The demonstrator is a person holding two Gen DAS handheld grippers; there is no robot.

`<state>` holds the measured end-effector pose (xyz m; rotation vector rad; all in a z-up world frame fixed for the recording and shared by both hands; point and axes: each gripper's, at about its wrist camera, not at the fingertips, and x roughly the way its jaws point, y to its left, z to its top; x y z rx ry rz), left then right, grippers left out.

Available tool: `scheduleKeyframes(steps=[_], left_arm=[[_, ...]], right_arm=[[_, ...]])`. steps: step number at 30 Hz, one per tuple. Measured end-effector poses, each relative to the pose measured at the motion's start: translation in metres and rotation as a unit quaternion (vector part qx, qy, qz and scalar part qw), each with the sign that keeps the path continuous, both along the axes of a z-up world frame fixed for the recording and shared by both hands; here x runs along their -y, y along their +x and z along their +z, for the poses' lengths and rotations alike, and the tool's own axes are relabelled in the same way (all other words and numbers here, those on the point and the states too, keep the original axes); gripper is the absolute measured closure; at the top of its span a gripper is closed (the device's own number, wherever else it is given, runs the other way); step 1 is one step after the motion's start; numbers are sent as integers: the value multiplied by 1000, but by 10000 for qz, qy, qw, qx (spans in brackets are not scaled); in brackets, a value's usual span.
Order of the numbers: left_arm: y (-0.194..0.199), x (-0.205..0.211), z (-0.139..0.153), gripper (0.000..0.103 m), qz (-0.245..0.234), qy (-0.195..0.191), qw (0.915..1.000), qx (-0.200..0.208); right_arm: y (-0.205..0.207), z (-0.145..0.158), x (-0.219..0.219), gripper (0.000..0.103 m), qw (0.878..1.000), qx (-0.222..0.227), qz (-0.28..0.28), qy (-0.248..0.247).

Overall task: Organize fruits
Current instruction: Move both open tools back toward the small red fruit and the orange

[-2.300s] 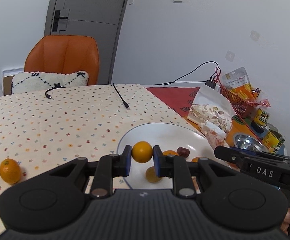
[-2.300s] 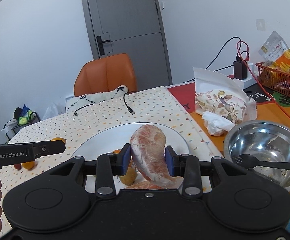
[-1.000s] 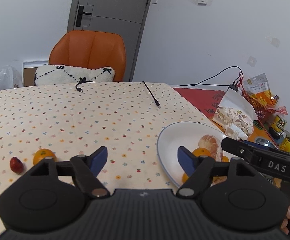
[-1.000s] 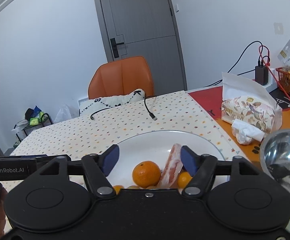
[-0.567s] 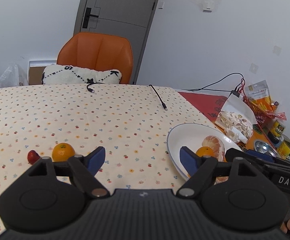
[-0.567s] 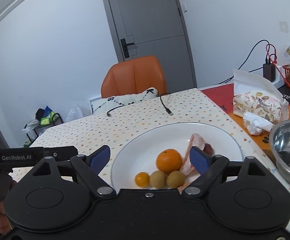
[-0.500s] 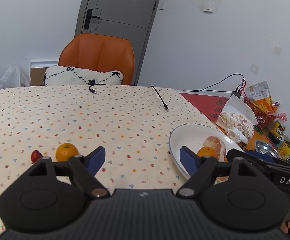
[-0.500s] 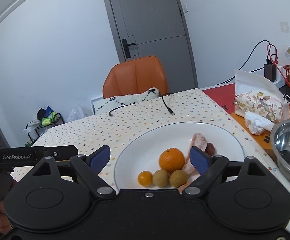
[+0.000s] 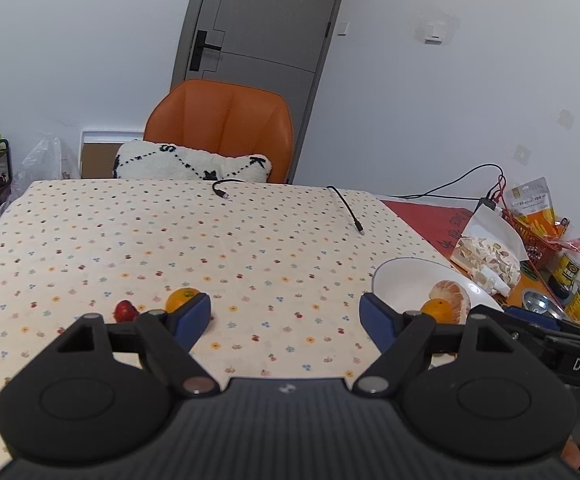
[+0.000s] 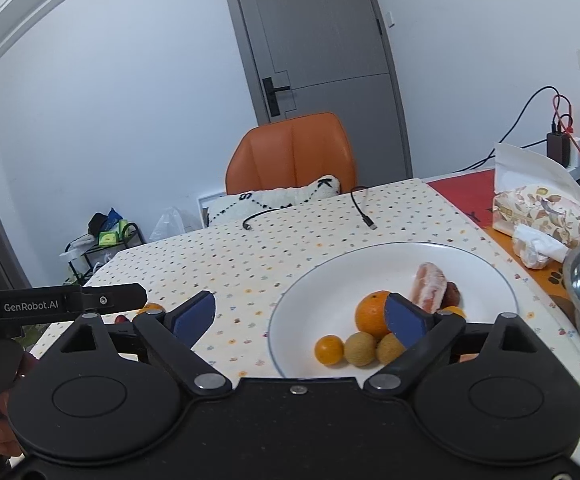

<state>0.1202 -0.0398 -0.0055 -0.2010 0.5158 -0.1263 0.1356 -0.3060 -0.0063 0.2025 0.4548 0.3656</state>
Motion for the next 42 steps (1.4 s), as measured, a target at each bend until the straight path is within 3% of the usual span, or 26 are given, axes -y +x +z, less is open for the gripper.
scheduleKeyframes(steps=[10,15,18,42], left_arm=[[-11,-21,0,23,158,10,9998,-92],[-17,-31,-1,11,212,3,9997,-89],[-21,-37,0,9,264,27,9996,-73],[-35,-84,-11,10,800,212,9965,-130]], right_arm=[[-3,0,-18,3,9998,29,184,37],[-4,0,-27,0,9995,44,299,62],[-4,0,-32,0,9992,28,391,72],[4,-9,-89,1,9930,-141,1173,80]])
